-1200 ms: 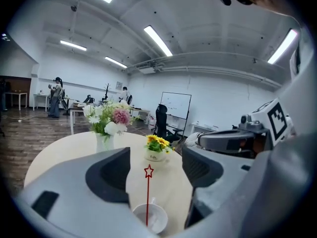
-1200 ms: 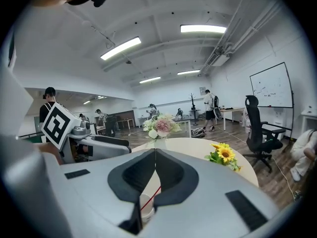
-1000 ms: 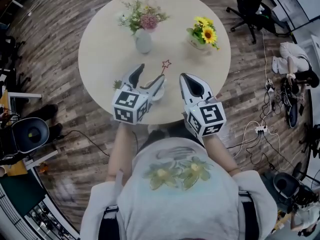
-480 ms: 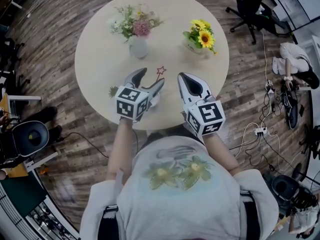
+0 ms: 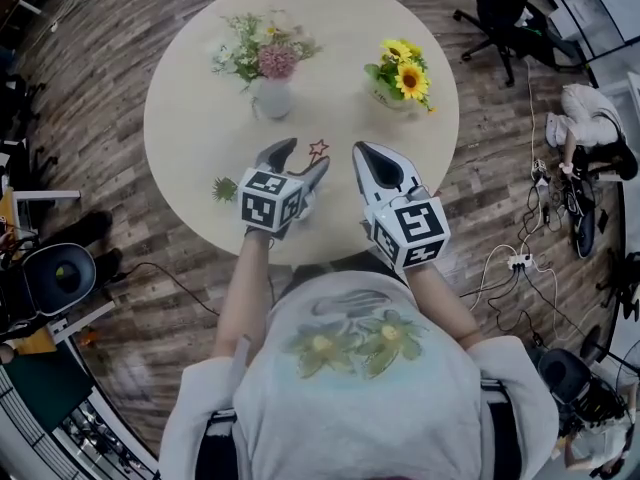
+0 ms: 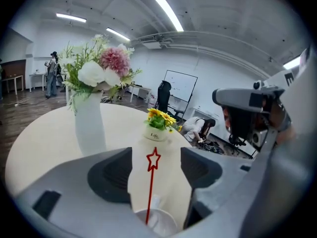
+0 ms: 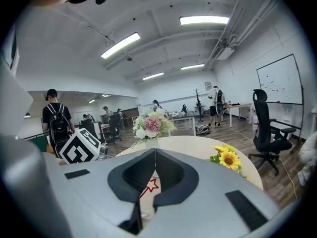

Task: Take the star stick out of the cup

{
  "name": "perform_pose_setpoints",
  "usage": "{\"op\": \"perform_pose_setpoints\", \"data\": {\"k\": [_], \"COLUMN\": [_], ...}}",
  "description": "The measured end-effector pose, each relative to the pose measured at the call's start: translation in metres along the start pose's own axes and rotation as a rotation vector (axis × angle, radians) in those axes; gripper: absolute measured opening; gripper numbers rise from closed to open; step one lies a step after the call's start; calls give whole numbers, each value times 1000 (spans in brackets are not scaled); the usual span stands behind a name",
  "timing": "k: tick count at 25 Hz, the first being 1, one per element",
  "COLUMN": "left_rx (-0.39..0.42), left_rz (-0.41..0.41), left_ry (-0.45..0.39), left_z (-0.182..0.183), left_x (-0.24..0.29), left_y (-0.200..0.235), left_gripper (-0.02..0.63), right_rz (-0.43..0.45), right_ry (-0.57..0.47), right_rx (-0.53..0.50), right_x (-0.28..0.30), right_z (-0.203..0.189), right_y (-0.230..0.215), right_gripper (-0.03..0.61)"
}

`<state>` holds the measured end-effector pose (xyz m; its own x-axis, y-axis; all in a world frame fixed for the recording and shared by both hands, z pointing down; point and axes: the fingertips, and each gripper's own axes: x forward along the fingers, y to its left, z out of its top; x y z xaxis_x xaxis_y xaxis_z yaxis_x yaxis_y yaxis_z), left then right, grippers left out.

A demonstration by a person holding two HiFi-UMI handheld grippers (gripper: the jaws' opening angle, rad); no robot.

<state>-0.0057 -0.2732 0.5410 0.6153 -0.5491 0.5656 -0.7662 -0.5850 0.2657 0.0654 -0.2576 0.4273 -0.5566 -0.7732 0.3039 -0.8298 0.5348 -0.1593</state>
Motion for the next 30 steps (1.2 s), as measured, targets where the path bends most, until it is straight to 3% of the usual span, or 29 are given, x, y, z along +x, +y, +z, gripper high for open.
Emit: {"op": "perform_pose_setpoints", "data": {"k": [8,13,22,30], "left_rx": [11,17,37,61], "left_rz": [1,17,8,30], "left_ry": [62,71,105,115], "left_z": [-13,-14,-19,-25], "left_x": [17,21,29,33], "left_y": [5,8,8,12], "left_gripper": [287,173,150,38], "right_rz": [2,0,-5,-8], "right_ry": [10,13,18,18], "right_rx": [7,11,14,16], "right_x": [7,9,11,13], "right_z": [-2,-1,-2,-3], "right_y": [-5,-10,-12,-12], "right_gripper": [17,17,17,17]}}
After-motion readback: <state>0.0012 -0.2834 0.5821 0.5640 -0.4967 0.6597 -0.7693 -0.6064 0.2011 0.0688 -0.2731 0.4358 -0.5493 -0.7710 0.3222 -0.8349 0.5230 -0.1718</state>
